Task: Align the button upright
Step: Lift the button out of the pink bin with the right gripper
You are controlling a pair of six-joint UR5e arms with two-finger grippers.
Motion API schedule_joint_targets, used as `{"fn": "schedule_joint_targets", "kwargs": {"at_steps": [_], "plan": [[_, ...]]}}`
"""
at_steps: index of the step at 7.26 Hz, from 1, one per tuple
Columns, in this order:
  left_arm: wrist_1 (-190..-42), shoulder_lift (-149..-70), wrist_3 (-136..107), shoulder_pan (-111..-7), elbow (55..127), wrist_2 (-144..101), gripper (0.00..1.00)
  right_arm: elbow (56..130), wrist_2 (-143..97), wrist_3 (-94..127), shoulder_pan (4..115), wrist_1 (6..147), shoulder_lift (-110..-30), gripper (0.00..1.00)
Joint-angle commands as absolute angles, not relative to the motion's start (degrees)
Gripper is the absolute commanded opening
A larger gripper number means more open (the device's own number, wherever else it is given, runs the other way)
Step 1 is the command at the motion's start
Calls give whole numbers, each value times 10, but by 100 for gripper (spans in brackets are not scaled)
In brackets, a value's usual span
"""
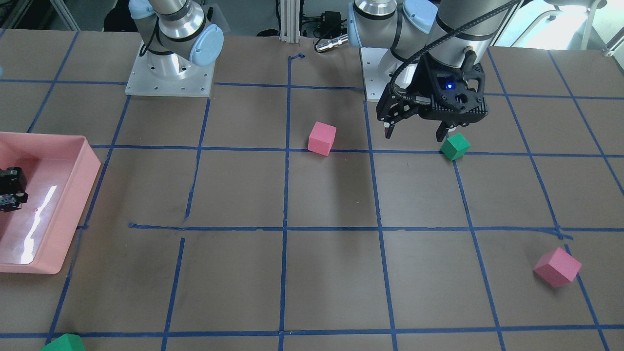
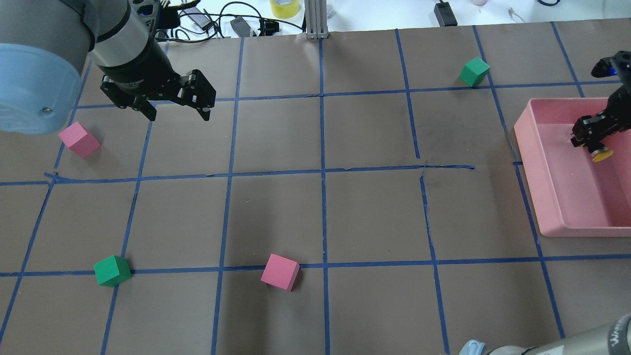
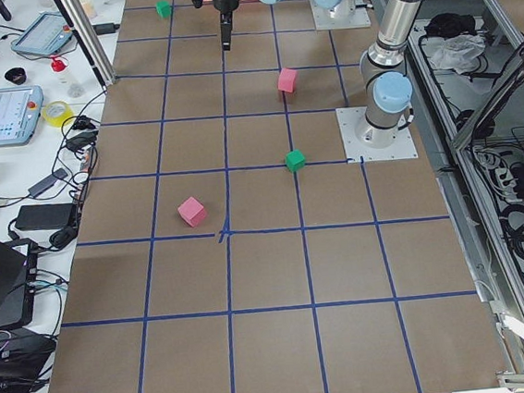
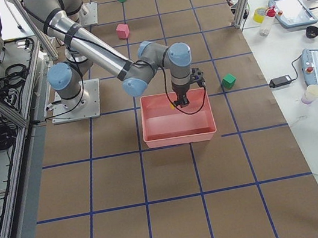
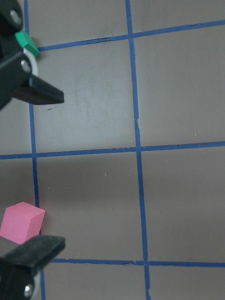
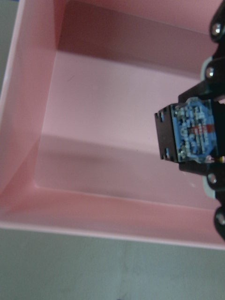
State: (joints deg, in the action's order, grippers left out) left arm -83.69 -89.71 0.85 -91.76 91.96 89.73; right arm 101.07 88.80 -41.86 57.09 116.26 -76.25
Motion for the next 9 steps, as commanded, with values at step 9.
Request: {"fn": "schedule_joint_targets", "kwargs": {"at_steps": [9], "plan": [[-837, -901, 1, -917, 919, 894, 100, 963, 864, 165, 1048, 1213, -733, 0]]}}
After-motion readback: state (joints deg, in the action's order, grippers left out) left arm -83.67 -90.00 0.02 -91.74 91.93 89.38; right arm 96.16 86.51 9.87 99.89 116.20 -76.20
